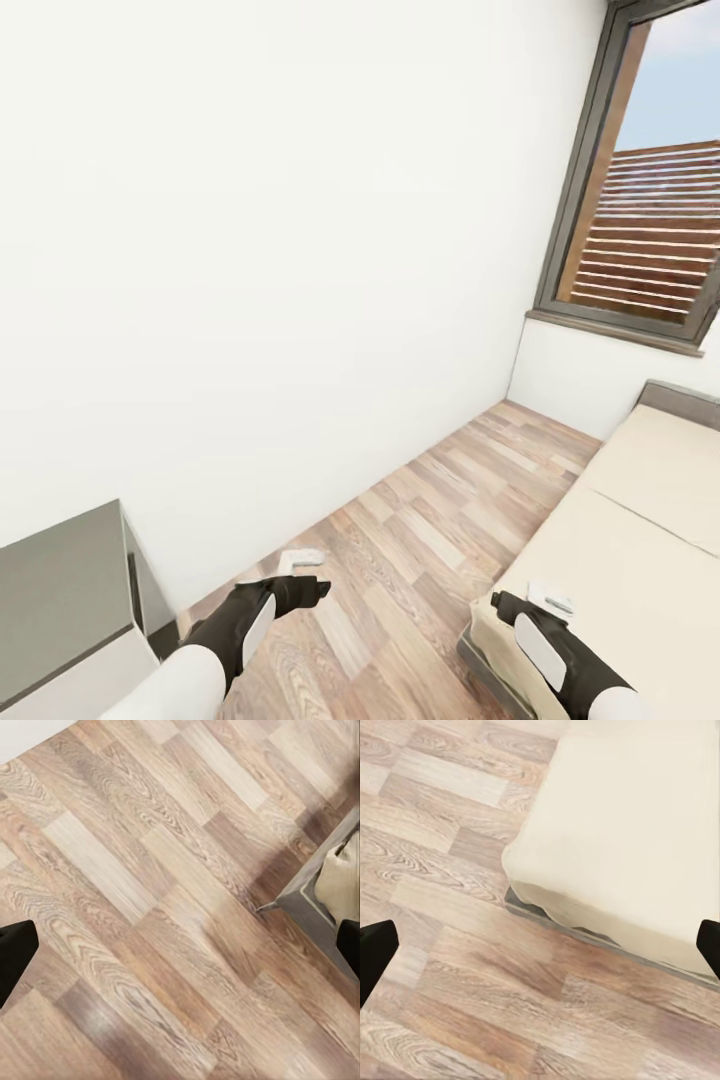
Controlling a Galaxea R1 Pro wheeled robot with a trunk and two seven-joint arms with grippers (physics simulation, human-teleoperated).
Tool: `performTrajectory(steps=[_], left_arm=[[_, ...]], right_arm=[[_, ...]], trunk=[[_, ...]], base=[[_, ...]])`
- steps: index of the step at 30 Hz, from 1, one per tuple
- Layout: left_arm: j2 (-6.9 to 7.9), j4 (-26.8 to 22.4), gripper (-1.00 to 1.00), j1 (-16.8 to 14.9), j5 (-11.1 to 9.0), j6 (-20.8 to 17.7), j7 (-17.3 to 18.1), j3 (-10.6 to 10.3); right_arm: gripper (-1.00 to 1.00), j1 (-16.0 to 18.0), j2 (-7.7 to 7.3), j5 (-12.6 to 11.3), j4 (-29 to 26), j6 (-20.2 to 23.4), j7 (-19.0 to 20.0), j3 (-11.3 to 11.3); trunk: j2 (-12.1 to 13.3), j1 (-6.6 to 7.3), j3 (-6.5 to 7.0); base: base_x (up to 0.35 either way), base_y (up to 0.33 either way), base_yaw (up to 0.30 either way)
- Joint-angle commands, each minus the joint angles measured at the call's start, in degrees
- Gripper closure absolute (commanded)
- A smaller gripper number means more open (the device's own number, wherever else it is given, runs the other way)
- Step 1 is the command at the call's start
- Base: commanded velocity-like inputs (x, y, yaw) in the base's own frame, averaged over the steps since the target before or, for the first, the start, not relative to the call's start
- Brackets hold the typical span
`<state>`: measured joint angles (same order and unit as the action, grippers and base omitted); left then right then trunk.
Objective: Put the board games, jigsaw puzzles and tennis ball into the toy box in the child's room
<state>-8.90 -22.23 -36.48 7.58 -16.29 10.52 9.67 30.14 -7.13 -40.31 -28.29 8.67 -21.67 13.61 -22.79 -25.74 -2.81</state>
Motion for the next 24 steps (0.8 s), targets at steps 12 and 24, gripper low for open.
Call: performTrajectory(steps=[12, 24], left_arm=[[0.47, -1.68, -1.0, -0.55, 0.36, -3.66, 1.27, 0.82], [7.06, -25.45, -1.0, 0.45, 0.22, -30.7, 13.33, 0.68]], right_arm=[[-1.0, 0.09, -0.17, -0.69, -22.42, 10.7, -2.34, -3.85], [-1.0, 0.09, -1.4, -0.5, -24.07, 15.82, -3.37, -5.98]], trunk=[[-0.13, -0.04, 0.69], [-0.13, -0.04, 1.59]], base=[[0.0, 0.0, -0.211], [0.0, 0.0, -0.187]])
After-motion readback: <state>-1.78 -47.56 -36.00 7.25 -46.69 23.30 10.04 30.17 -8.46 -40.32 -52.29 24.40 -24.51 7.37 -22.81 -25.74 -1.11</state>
